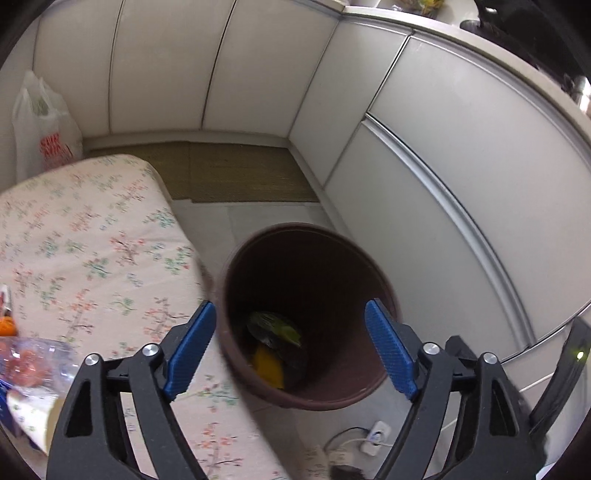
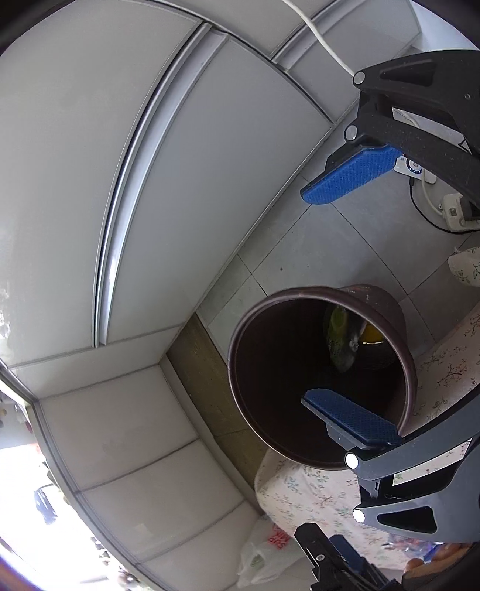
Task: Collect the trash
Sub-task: 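Open the left tool over the brown bin to drop the chip bag, then grasp the blue milk carton with the left tool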
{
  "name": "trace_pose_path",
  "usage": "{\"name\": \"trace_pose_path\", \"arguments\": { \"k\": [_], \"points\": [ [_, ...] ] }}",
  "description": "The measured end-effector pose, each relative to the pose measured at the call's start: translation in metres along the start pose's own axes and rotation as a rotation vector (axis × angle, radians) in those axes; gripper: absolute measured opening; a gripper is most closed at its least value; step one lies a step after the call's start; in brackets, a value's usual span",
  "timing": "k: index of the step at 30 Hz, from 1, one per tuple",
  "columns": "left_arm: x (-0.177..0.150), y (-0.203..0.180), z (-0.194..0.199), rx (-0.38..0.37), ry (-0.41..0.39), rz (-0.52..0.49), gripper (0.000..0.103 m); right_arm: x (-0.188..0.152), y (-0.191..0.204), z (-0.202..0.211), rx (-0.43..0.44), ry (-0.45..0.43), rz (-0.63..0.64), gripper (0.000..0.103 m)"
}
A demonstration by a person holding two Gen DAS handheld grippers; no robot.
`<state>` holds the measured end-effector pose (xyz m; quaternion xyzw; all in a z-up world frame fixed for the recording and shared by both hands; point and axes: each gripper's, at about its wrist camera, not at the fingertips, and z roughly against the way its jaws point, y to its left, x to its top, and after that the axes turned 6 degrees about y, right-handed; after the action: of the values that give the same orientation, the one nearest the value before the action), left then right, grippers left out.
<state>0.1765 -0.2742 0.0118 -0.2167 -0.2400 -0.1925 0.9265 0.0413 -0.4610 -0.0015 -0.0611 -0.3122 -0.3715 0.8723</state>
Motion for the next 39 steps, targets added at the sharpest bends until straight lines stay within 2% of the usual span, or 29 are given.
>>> {"name": "trace_pose_path", "arguments": {
  "k": [4, 7, 11, 19, 23, 26, 29, 33, 36, 39],
  "points": [
    [-0.013, 0.016, 0.014, 0.089, -0.023, -0.031, 0.084, -0.003, 0.02, 0.002, -0.005, -0.008, 0.06, 0.096],
    [-0.023, 0.039, 0.024, 0.129, -0.019, -0.018, 0.084, -0.006, 0.036, 0.004, 0.006, -0.015, 0.108, 0.096],
    [-0.041, 0.084, 0.046, 0.179, -0.006, 0.043, 0.084, -0.013, 0.061, 0.008, 0.026, -0.018, 0.175, 0.096],
    [-0.081, 0.205, 0.101, 0.299, 0.006, 0.286, 0.084, -0.038, 0.125, 0.01, 0.066, -0.019, 0.345, 0.096],
    [-0.094, 0.253, 0.13, 0.388, 0.008, 0.336, 0.084, -0.055, 0.16, 0.013, 0.075, -0.021, 0.45, 0.096],
    [-0.096, 0.286, 0.144, 0.463, 0.059, 0.345, 0.084, -0.068, 0.181, 0.018, 0.08, -0.036, 0.525, 0.096],
    [-0.096, 0.318, 0.151, 0.551, 0.182, 0.286, 0.084, -0.081, 0.202, 0.023, 0.088, -0.053, 0.6, 0.096],
    [-0.099, 0.342, 0.139, 0.784, 0.366, 0.022, 0.084, -0.096, 0.224, 0.024, 0.098, -0.049, 0.677, 0.096],
    [-0.099, 0.358, 0.128, 0.811, 0.475, -0.073, 0.084, -0.103, 0.234, 0.022, 0.099, -0.045, 0.711, 0.096],
    [-0.094, 0.368, 0.112, 0.821, 0.523, -0.124, 0.084, -0.103, 0.238, 0.024, 0.104, -0.048, 0.716, 0.096]
  ]
}}
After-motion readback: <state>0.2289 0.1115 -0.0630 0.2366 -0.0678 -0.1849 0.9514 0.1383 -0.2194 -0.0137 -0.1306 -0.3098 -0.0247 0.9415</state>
